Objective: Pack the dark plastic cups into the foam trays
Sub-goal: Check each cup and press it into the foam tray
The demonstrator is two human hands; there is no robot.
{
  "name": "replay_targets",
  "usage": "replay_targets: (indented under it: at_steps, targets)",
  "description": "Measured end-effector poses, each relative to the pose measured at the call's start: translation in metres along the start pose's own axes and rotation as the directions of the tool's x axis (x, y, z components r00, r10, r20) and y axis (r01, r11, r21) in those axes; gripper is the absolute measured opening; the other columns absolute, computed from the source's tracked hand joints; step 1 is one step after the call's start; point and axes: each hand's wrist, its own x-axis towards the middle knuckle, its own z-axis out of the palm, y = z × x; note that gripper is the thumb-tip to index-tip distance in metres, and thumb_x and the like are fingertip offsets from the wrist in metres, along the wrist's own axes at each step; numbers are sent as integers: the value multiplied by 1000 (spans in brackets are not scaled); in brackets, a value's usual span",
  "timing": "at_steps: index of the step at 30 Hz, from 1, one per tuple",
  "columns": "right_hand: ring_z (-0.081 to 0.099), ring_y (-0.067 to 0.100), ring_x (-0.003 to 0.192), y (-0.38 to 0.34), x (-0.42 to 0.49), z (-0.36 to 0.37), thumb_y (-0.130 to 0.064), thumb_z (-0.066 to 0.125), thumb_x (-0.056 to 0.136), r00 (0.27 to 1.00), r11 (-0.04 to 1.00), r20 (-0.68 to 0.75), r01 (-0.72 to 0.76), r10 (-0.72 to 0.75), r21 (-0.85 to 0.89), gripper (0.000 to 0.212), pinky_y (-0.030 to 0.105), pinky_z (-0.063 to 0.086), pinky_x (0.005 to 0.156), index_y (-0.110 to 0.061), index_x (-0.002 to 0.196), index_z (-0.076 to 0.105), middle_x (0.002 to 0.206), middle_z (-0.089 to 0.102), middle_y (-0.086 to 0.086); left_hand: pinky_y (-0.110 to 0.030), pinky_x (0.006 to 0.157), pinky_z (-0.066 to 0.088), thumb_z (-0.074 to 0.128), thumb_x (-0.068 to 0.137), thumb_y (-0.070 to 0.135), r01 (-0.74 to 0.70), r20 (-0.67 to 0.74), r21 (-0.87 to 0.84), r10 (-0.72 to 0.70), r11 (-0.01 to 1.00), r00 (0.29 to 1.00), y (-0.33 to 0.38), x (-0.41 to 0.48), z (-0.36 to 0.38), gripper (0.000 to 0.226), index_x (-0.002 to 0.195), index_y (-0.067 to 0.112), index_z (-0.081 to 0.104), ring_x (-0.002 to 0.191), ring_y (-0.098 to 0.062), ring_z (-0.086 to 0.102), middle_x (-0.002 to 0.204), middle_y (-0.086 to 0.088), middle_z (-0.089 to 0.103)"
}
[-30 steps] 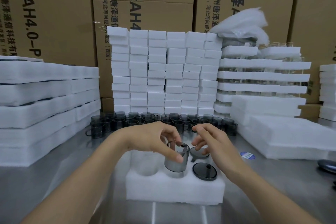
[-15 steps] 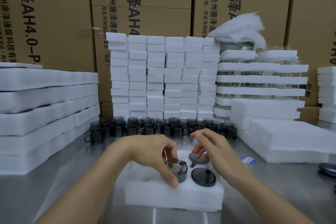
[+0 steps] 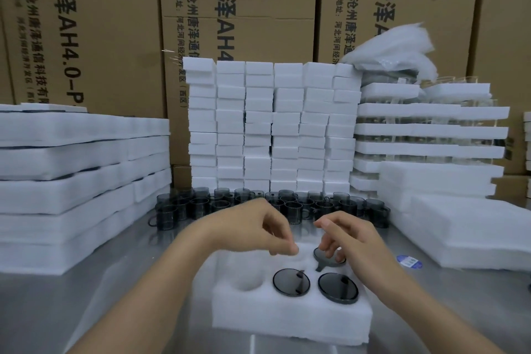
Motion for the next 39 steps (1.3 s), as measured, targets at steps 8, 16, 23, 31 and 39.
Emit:
replay_targets:
  at_steps: [8, 16, 23, 31, 39]
  targets:
    - [65, 15, 66, 2, 2, 0, -27, 65, 104, 1000, 1000, 7, 11, -11, 10, 21, 23, 50, 60, -30, 88, 79, 73, 72, 8, -31, 86, 51, 63, 101, 20, 402, -764, 268, -61, 875, 642, -130, 4, -7, 36, 134, 34, 61, 129, -10, 47, 145, 15, 54]
    - [64, 14, 64, 10, 3, -1, -26, 65, 104, 999, 999, 15, 34, -34, -6, 22, 22, 51, 60, -29, 86, 78, 73, 73, 9, -47, 113, 45, 55, 104, 27, 738, -686, 159, -464, 656, 561, -196, -12, -3, 76, 170, 23, 17, 153, -35, 28, 174, -2, 28]
    - [64, 14, 63, 9, 4, -1, -24, 66, 103, 999, 999, 8, 37, -37, -5, 22, 23, 50, 60, -29, 85, 78, 71, 72, 9, -48, 115, 43, 56, 103, 33, 774, -696, 165, -484, 611, 531, -195, -15, -5, 73, 168, 22, 24, 152, -35, 27, 173, -5, 27]
    - [63, 15, 63, 9, 1, 0, -20, 66, 103, 1000, 1000, -8, 24, -24, -5, 21, 23, 50, 60, -21, 86, 78, 70, 71, 10, -40, 95, 49, 60, 101, 16, 798, -829, 169, -354, 579, 433, -186, -20, -5, 54, 153, 26, 48, 132, -28, 49, 139, -3, 62]
    - [68, 13, 67, 2, -3, 2, -22, 66, 103, 999, 997, -22, 47, -48, -59, 14, 21, 53, 62, -25, 96, 78, 78, 73, 5, -39, 86, 48, 66, 94, 16, 299, -868, 39, -116, 953, 482, -89, 2, -10, 22, 109, 27, 78, 112, -24, 54, 103, 6, 66]
